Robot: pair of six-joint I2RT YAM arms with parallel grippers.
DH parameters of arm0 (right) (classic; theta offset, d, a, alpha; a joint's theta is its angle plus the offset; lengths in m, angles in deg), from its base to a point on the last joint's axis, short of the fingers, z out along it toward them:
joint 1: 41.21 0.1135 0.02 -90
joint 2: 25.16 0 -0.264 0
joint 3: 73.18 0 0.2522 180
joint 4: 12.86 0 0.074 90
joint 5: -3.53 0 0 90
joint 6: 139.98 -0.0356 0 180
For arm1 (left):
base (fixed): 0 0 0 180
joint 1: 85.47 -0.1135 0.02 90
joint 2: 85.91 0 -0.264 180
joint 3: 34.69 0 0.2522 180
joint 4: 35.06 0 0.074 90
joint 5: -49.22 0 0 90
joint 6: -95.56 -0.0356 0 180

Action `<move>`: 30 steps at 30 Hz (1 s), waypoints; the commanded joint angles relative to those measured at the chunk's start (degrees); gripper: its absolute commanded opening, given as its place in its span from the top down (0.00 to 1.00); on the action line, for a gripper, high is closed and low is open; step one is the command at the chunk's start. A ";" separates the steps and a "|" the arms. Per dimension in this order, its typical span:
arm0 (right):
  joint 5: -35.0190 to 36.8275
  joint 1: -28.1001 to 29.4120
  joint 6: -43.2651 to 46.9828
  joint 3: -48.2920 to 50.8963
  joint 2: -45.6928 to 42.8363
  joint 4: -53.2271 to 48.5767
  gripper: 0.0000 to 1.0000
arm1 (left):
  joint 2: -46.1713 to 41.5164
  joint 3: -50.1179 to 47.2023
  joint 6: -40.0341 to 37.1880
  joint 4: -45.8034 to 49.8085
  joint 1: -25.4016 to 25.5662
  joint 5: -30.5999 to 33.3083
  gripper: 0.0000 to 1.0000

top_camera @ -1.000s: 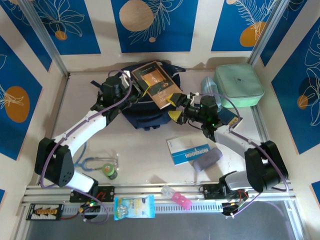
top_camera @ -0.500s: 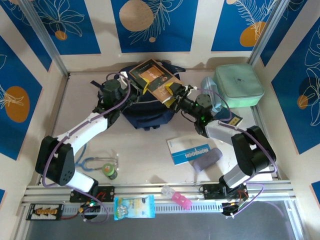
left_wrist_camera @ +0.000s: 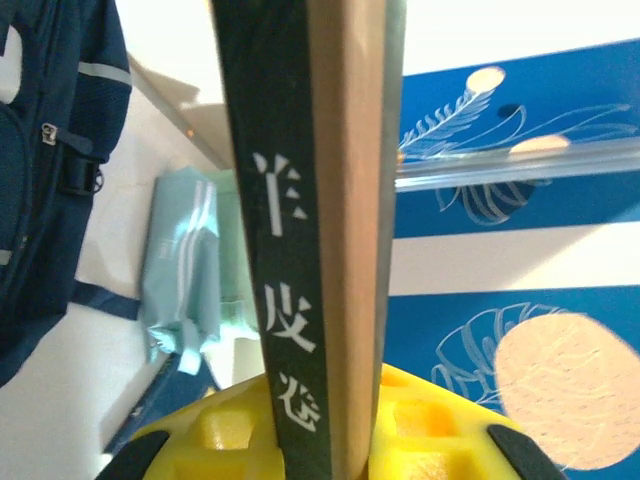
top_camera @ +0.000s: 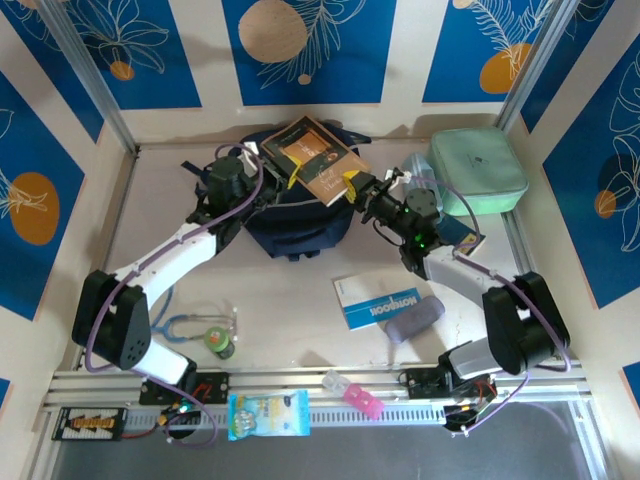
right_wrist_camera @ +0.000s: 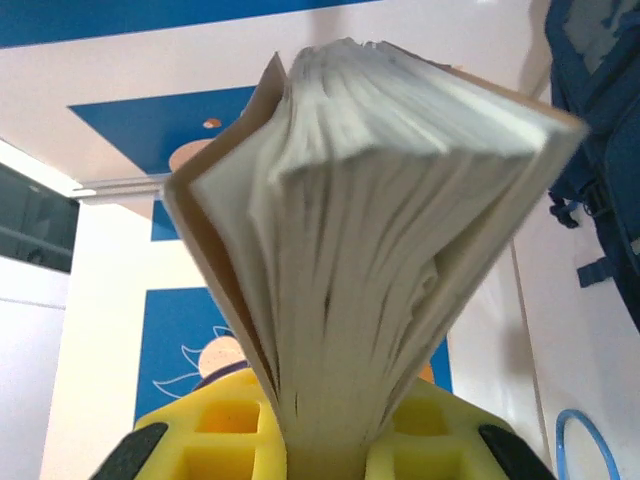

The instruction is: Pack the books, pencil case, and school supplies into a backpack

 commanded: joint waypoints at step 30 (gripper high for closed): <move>4.38 -13.99 31.56 1.71 -30.17 -54.87 0.90 | 39.09 42.79 -113.17 64.72 3.07 18.20 0.20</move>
